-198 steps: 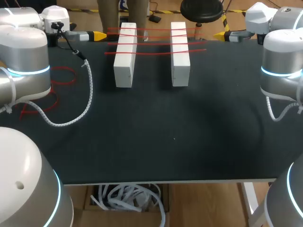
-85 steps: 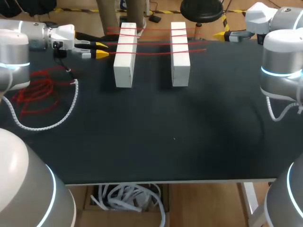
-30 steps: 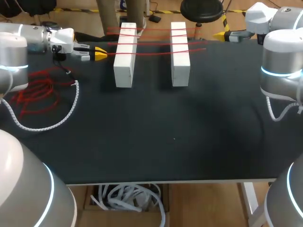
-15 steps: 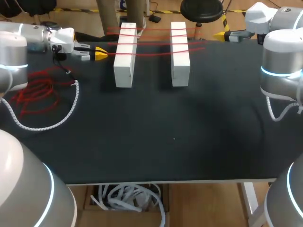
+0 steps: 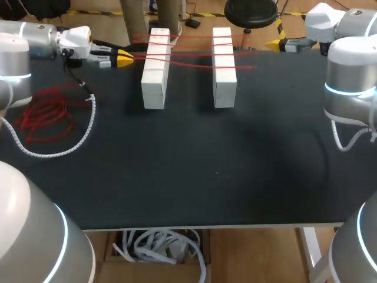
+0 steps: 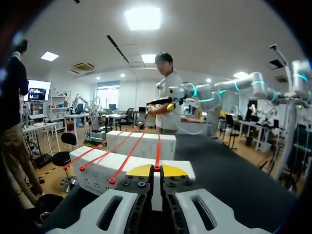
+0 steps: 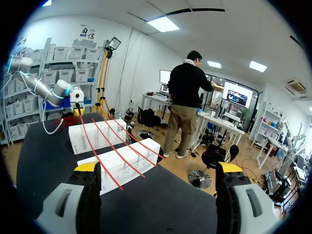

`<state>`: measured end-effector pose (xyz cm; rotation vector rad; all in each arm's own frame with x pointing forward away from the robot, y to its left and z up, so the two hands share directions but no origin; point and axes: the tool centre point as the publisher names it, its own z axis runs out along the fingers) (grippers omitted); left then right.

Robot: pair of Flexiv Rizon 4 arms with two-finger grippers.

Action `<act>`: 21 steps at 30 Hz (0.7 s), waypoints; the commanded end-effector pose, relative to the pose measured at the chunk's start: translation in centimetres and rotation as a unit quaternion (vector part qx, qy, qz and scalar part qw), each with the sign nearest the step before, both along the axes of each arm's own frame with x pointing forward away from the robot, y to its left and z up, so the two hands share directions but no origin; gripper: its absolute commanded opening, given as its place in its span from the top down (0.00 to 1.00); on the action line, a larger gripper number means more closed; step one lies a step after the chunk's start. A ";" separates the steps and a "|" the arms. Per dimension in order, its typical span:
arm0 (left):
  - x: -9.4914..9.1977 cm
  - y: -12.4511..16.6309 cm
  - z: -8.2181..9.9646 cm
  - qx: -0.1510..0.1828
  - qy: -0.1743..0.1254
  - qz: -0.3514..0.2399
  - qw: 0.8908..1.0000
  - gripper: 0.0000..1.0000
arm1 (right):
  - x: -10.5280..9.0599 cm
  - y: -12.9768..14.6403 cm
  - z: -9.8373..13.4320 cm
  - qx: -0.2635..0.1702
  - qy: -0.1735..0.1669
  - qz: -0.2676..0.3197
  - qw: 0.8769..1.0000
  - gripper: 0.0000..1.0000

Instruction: Grab the tape and strap the tape.

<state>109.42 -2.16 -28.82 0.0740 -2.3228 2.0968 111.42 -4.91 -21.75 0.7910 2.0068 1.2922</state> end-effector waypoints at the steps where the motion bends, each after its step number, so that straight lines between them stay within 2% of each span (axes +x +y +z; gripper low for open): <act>1: -0.6 -0.2 1.8 0.002 -0.004 0.009 1.000 1.00 | 0.0 0.0 0.0 0.000 0.001 0.000 1.000 0.00; 12: -0.6 -0.3 7.5 -0.063 -0.001 0.025 0.998 1.00 | 0.0 0.0 0.0 0.000 0.001 0.000 1.000 0.00; 21: -0.8 -1.0 10.8 -0.099 0.016 0.028 0.995 1.00 | 0.0 0.0 0.0 0.000 0.001 0.000 1.000 0.00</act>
